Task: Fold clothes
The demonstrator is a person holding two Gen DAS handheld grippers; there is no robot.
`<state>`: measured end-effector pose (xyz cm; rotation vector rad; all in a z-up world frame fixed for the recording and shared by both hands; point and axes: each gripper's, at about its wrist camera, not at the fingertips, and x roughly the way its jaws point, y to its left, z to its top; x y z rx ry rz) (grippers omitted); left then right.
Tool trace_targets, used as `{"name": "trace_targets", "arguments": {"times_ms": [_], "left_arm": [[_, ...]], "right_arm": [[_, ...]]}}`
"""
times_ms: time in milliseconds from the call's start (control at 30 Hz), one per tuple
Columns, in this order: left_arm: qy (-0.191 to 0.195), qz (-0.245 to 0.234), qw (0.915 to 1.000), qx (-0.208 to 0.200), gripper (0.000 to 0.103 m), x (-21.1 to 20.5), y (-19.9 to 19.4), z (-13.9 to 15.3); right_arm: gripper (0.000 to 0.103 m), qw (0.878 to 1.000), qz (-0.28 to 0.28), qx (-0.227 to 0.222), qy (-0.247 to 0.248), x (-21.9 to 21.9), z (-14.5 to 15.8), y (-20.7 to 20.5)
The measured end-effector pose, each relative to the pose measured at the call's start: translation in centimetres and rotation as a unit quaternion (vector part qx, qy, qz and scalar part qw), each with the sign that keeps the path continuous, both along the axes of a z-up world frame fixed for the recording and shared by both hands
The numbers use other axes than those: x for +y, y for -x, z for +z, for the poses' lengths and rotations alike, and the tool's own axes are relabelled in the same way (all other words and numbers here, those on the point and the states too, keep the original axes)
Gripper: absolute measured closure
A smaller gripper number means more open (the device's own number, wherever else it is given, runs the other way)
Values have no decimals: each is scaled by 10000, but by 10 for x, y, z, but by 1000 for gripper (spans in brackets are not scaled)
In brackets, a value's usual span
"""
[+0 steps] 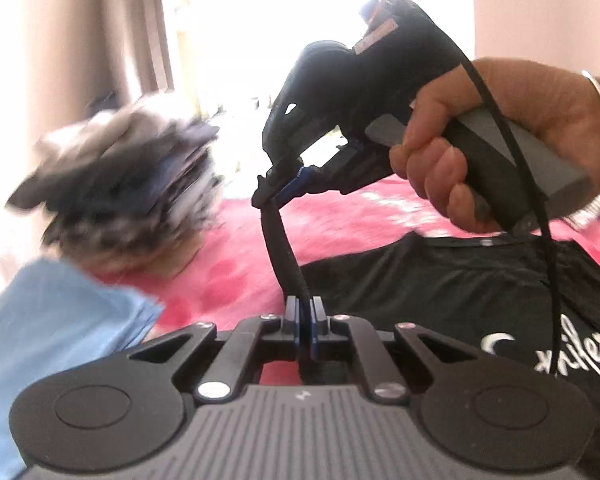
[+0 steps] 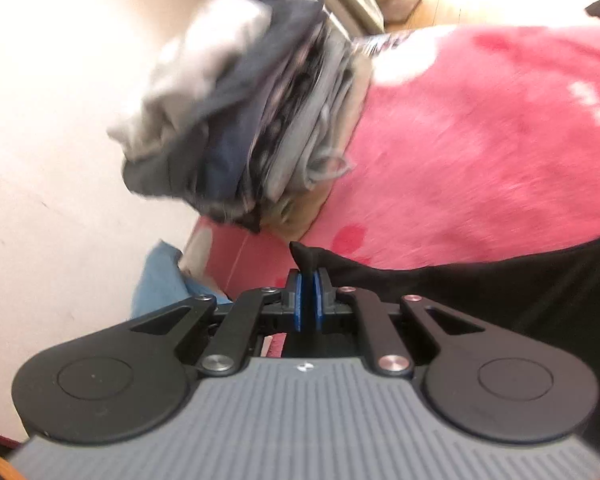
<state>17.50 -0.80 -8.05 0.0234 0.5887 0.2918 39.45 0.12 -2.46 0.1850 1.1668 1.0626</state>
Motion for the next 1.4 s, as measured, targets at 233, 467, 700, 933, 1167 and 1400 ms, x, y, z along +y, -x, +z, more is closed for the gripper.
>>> {"name": "trace_targets", "arguments": {"times_ms": [233,467,700,933,1167,1400], "left_arm": [[-515,-813,9951,212,97,-52,-25,-12],[-401,-1516,9831,949,73,-73,-39,-46],[-205,-2012,9738,1044,64,-67,5,-37],[-890,-1211,9811,1223,63,-24,-1,-43],[-1000,-1020,9788,1471,63,-11,-6,-57],[-894,-951,9799,1510,62,-1,-1,-54]], "right_arm": [[98,9988,-416,-38,-267,-75,-13,-26],[93,9967,-804,97,-37,-118,-88,-42],[83,9922,-1229,196,0,-155,-109,-66],[70,9972,-640,390,16,-156,-94,-41],[70,9961,476,-692,256,-133,-73,15],[73,9319,2282,-2677,888,-124,-107,82]]}}
